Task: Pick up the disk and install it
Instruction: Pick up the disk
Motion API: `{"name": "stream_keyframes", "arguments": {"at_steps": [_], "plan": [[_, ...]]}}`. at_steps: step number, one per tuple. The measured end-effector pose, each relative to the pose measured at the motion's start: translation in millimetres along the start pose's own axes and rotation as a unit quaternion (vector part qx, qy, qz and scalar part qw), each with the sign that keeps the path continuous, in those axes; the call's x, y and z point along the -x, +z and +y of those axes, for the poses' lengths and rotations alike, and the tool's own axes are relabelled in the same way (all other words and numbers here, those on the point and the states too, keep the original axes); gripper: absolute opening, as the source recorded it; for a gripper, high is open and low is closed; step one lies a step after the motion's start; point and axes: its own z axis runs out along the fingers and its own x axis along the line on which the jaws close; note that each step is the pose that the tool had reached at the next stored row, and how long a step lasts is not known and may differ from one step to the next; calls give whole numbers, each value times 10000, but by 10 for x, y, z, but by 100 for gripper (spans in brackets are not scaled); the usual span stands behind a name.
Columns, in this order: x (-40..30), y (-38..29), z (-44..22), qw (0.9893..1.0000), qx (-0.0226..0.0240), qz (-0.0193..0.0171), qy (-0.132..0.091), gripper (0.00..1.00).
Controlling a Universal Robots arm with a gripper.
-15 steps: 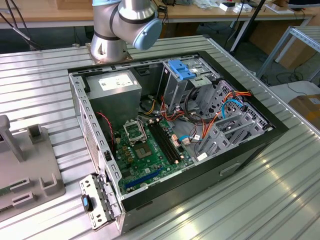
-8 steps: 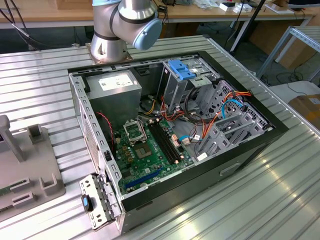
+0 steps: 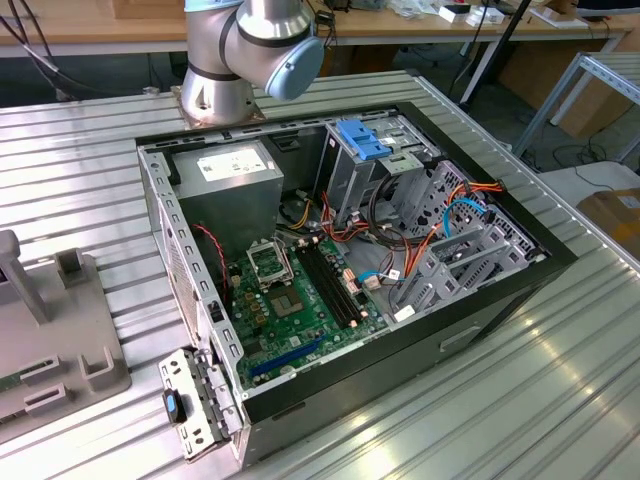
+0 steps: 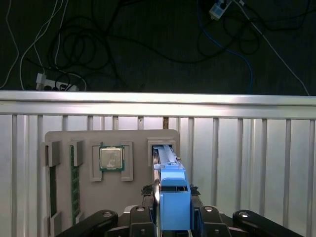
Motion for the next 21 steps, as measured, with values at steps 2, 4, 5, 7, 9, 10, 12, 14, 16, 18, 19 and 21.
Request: {"name": "stream_keyframes", "arguments": {"at_steps": [2,4,5,7,9,10,12,14,16,18,19,21], "plan": [[0,-19,0,10000,0,0,0,37],[0,-38,0,10000,-1,0,0,37],[1,-50,0,10000,-1,0,0,37],[1,-86,0,10000,-1,-1,0,37],[2,-161,0,10000,-1,0,0,37],[2,-178,0,10000,0,0,0,37],[2,-188,0,10000,-1,-1,0,37],[2,-189,0,10000,-1,0,0,37],[2,-194,1,10000,1,0,0,37],[3,-213,0,10000,0,0,0,37],[3,-225,0,10000,0,0,0,37],[3,-251,0,10000,0,0,0,37]]}}
